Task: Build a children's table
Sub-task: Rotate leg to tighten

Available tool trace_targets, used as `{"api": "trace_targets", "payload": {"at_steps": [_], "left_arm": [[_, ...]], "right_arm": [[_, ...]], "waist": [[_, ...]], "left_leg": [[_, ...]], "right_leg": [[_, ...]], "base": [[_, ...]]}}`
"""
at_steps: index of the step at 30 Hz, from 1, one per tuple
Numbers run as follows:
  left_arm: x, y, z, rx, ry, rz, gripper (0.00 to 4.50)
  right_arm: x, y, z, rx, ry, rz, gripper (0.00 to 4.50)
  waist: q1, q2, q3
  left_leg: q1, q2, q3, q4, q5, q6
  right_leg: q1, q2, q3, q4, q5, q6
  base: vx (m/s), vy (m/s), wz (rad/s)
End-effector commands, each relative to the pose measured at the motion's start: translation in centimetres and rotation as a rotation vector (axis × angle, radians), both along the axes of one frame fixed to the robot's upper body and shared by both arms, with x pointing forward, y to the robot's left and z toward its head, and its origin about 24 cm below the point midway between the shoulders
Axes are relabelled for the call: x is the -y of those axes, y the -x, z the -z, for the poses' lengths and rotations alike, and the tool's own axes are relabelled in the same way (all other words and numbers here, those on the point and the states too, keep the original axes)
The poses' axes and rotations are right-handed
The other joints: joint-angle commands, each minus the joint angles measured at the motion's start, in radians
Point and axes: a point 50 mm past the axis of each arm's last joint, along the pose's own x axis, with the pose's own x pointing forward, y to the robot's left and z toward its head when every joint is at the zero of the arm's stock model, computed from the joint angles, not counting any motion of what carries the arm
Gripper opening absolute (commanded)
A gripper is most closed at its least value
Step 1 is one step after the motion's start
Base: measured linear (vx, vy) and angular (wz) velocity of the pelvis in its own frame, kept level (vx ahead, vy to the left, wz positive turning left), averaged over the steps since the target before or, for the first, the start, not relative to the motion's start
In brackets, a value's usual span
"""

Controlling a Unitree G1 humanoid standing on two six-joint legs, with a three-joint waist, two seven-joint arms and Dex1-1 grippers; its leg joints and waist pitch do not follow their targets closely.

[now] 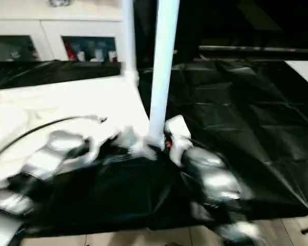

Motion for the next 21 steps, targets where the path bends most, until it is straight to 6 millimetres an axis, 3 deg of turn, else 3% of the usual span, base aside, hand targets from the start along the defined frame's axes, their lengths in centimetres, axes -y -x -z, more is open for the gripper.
{"api": "trace_targets", "payload": {"at_steps": [1,3,4,9,10,14,15,19,21], "left_arm": [[1.6,-0.6,-0.7,0.041,0.036,-0.055,0.0],[2.0,-0.7,-0.7,0.044,0.038,-0.073,0.0],[2.4,-0.7,-0.7,0.047,0.039,-0.081,0.0],[3.0,-0.7,-0.7,0.062,0.044,-0.059,0.0],[2.6,-0.7,-0.8,0.071,0.044,-0.044,0.0],[1.4,-0.4,-0.7,0.075,0.034,-0.015,0.0],[1.1,-0.3,-0.7,0.075,0.036,0.0,0.0],[-0.3,0.2,-0.8,0.057,0.042,0.069,0.0],[-0.8,0.5,-1.0,0.055,0.051,0.109,0.0]], "right_arm": [[-0.3,0.5,2.6,-0.119,0.016,0.112,2.74],[-0.8,0.4,2.7,-0.119,0.023,0.12,2.74],[-1.5,0.3,2.6,-0.105,0.027,0.112,2.74],[-3.0,-0.3,1.4,-0.031,-0.037,0.051,2.74],[-3.0,-0.5,0.9,0.003,-0.062,0.027,3.3],[-2.0,-0.5,-0.1,0.067,-0.05,-0.067,3.64],[-1.5,-0.4,-0.3,0.07,-0.04,-0.109,3.79],[0.8,0.4,-1.3,0.072,0.033,-0.297,3.89],[1.7,0.9,-1.6,0.069,0.062,-0.366,3.89]], "waist": [[0.003,-0.002,-0.065],[0.002,-0.003,-0.065],[0.004,-0.002,-0.066],[0.003,-0.003,-0.065],[0.003,-0.004,-0.064],[0.004,-0.004,-0.066],[0.004,-0.009,-0.067],[0.009,-0.008,-0.065],[0.01,-0.007,-0.065]], "left_leg": [[-0.007,-0.018,0.018,-0.071,-0.217,-0.013],[-0.006,-0.018,0.021,-0.069,-0.215,0.0],[-0.008,-0.019,0.02,-0.07,-0.205,0.006],[-0.01,-0.019,0.021,-0.07,-0.219,0.021],[-0.009,-0.018,0.021,-0.071,-0.224,0.023],[-0.012,-0.017,0.02,-0.07,-0.206,0.038],[-0.012,-0.017,0.022,-0.068,-0.2,0.042],[-0.014,-0.016,0.021,-0.068,-0.177,0.058],[-0.012,-0.013,0.022,-0.067,-0.182,0.064]], "right_leg": [[0.058,-0.036,0.029,-0.083,-0.337,-0.157],[0.055,-0.033,0.031,-0.082,-0.292,-0.167],[0.06,-0.034,0.031,-0.079,-0.271,-0.172],[0.059,-0.035,0.03,-0.082,-0.29,-0.17],[0.059,-0.034,0.03,-0.083,-0.291,-0.17],[0.063,-0.034,0.03,-0.079,-0.249,-0.184],[0.064,-0.034,0.03,-0.078,-0.239,-0.188],[0.07,-0.033,0.031,-0.074,-0.202,-0.201],[0.067,-0.033,0.031,-0.073,-0.2,-0.205]], "base": [[0.0,0.0,0.0],[0.0,0.0,0.0],[0.0,0.0,0.0],[0.0,0.0,0.0],[0.0,0.0,0.0],[0.0,0.0,0.0],[0.0,0.0,0.0],[0.0,0.0,0.0],[0.0,0.0,0.0]]}}
